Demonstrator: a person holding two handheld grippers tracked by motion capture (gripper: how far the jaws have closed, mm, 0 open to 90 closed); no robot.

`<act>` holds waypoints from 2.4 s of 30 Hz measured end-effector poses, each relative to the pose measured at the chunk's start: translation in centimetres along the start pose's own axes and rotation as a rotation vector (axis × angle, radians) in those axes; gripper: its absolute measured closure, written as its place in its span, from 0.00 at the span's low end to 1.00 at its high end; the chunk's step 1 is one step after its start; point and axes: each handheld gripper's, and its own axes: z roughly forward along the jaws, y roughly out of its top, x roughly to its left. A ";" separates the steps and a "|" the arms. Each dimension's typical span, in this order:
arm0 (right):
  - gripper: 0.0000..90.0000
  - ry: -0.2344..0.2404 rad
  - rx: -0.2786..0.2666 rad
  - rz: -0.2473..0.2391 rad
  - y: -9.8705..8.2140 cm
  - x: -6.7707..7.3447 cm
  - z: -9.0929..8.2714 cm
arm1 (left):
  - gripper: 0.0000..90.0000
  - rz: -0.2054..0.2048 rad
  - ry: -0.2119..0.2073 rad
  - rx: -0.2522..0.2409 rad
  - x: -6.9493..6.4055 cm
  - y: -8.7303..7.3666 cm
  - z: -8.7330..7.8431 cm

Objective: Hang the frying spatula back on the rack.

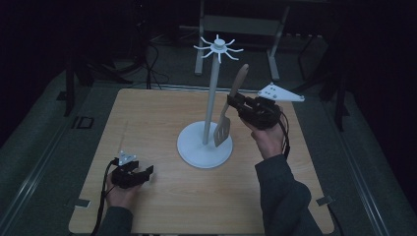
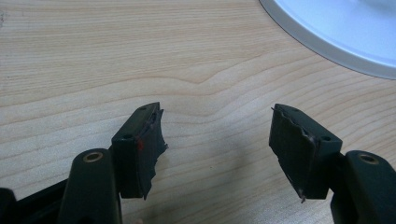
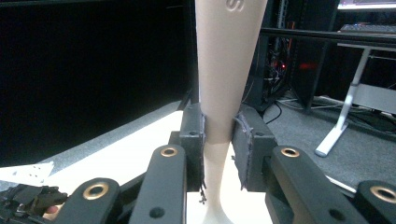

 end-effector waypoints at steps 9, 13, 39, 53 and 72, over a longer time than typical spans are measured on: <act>0.83 0.003 0.008 -0.009 0.7 0.0 0.2 | 0.39 -0.003 0.000 0.000 0.1 0.0 0.0; 0.83 0.003 0.012 -0.012 0.9 0.0 0.3 | 0.39 -0.004 0.000 -0.002 0.1 0.0 0.0; 0.83 0.005 0.053 -0.002 2.3 -0.1 1.7 | 0.39 -0.004 0.001 -0.004 0.1 0.0 -0.1; 0.83 0.012 0.093 0.000 2.4 -0.2 2.8 | 0.39 -0.003 0.000 -0.002 0.1 0.0 -0.1; 0.58 0.014 0.087 0.000 1.7 -0.5 2.5 | 0.39 -0.002 -0.001 0.000 0.1 0.0 0.0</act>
